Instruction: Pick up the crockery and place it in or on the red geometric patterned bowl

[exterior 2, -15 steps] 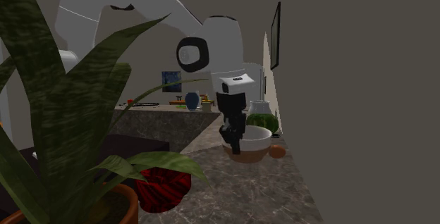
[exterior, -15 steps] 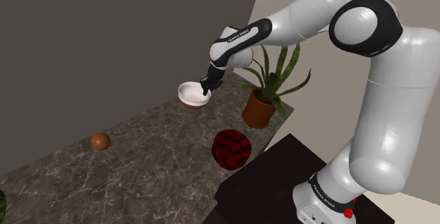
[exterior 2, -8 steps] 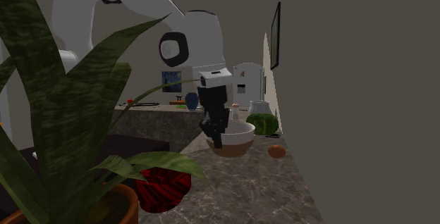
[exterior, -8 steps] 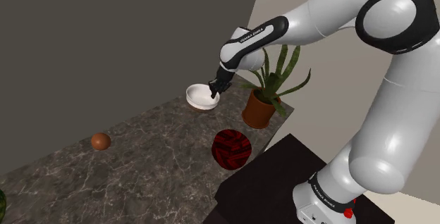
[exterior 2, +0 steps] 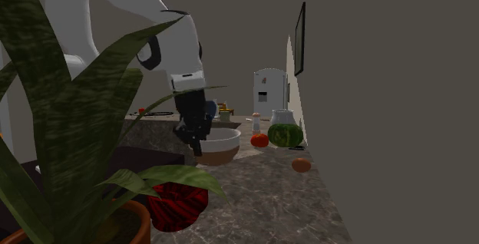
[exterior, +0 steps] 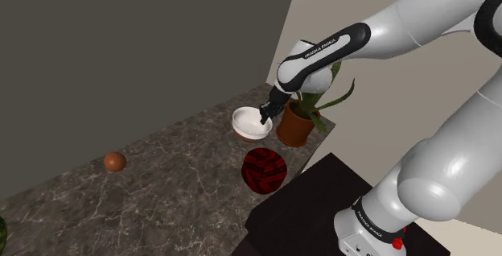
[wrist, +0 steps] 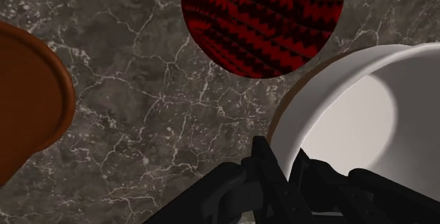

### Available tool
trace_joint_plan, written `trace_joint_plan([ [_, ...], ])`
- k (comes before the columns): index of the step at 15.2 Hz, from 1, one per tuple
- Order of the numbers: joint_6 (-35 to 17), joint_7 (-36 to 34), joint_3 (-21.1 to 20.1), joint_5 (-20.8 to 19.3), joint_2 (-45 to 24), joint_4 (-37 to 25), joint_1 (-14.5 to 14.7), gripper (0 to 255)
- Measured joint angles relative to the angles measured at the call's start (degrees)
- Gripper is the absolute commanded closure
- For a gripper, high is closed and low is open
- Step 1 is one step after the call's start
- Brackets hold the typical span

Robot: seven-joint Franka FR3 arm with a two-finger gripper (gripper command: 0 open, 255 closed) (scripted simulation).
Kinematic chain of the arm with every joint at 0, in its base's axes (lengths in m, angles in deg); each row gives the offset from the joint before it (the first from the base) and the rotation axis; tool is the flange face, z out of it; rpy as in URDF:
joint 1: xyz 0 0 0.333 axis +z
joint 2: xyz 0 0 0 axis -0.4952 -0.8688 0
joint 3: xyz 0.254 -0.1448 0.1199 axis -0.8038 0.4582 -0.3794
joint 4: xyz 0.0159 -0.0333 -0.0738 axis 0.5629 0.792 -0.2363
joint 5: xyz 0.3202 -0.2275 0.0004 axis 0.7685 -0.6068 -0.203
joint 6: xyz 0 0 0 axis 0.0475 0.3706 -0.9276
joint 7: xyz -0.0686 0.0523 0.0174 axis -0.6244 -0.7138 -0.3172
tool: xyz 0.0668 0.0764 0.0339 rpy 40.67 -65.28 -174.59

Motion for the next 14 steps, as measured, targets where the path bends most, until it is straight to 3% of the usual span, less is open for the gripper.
trace_joint_plan([
  [8,-0.40,2.73,1.90,-2.25,17.35,18.11,-2.84,255],
  [14,-5.41,5.68,3.05,0.53,14.98,20.92,-1.41,255],
])
